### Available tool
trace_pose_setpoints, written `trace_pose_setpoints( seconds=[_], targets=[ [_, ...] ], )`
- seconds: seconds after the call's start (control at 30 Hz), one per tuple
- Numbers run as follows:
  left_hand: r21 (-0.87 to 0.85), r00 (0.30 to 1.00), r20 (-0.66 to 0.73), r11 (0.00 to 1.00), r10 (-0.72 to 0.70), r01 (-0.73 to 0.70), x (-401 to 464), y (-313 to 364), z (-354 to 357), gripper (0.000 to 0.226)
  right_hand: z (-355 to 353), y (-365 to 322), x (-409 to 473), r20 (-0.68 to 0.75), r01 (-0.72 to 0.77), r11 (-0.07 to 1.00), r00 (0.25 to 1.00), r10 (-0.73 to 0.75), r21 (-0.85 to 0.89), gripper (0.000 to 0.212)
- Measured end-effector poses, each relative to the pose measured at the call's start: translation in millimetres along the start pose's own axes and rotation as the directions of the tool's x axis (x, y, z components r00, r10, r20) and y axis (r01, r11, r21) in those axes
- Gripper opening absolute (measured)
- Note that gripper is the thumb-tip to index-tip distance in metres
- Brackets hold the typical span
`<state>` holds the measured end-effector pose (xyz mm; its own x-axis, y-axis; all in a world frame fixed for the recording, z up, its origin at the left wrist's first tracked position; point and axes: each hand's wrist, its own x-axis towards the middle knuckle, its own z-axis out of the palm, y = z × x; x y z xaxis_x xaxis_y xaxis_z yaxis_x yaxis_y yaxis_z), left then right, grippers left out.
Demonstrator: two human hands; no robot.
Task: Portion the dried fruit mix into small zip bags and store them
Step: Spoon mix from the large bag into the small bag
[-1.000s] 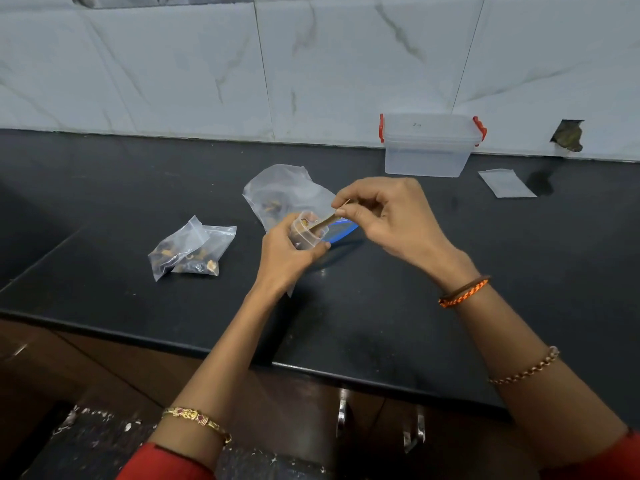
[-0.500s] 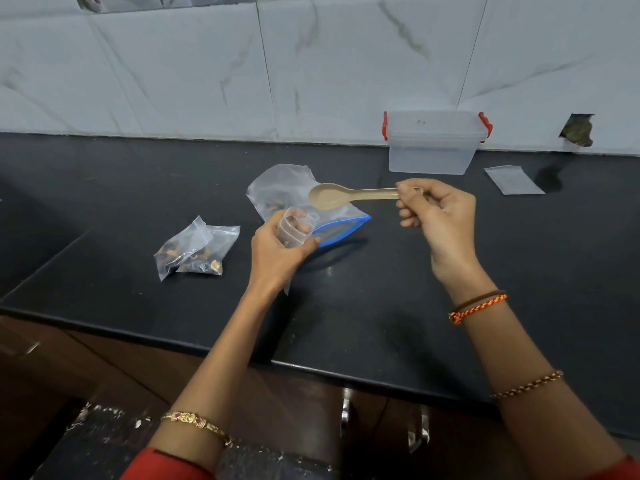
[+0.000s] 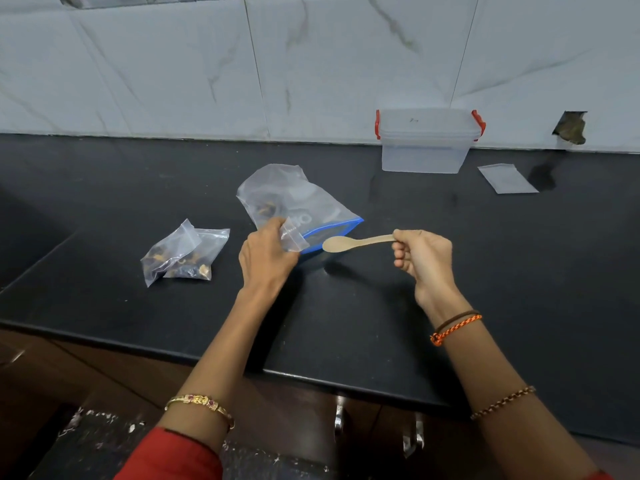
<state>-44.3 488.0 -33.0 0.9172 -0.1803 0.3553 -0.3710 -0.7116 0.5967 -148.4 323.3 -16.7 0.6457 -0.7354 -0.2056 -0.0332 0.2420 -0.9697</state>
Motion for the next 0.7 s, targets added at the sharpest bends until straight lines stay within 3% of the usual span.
trace_pose_setpoints(
  seconds=[0.1,0.2,0.23,0.3,0.4,0.47,0.57,0.63,0.7],
  targets=[
    [-0.034,0.999,-0.031,0.999,-0.021,0.020,1.2,-4.7,2.1,0.026,13.0,8.2,0.3,-0.034,0.058,0.998,0.998,-0.057,0.016,0.019],
    [-0.213,0.995,-0.066,0.975,-0.076,0.061,1.3,-8.9,0.0,0.011,30.8,16.4,-2.0,-0.050,0.115,0.993,0.992,-0.115,-0.012,0.018],
    [-0.285,0.992,-0.065,0.955,-0.107,0.085,1.6,-10.2,-1.5,0.005,37.5,19.7,-3.4,-0.054,0.151,0.986,0.986,-0.155,-0.063,0.018],
    [-0.439,0.980,-0.054,0.886,-0.192,0.150,1.0,-12.1,-5.1,0.016,50.2,25.1,-6.7,-0.032,0.274,0.929,0.956,-0.291,-0.250,0.021],
    [-0.606,0.957,-0.044,0.769,-0.286,0.202,-1.3,-14.8,-10.3,0.022,66.0,30.6,-13.4,0.133,0.444,0.725,0.885,-0.446,-0.527,0.018],
    [-0.641,0.954,-0.050,0.742,-0.296,0.196,-2.1,-16.2,-12.3,0.018,73.9,32.8,-17.9,0.223,0.493,0.632,0.860,-0.459,-0.599,0.017],
    [-0.674,0.952,-0.046,0.713,-0.301,0.193,-1.3,-18.8,-12.9,0.015,84.0,35.4,-24.7,0.298,0.517,0.595,0.851,-0.432,-0.616,0.017],
    [-0.703,0.951,-0.027,0.682,-0.309,0.201,0.0,-20.4,-14.3,0.016,92.0,37.8,-29.2,0.327,0.503,0.629,0.864,-0.383,-0.593,0.017],
    [-0.714,0.955,-0.010,0.671,-0.297,0.201,1.0,-20.2,-15.2,0.015,101.8,39.3,-33.9,0.333,0.430,0.733,0.898,-0.288,-0.527,0.019]
  ],
)
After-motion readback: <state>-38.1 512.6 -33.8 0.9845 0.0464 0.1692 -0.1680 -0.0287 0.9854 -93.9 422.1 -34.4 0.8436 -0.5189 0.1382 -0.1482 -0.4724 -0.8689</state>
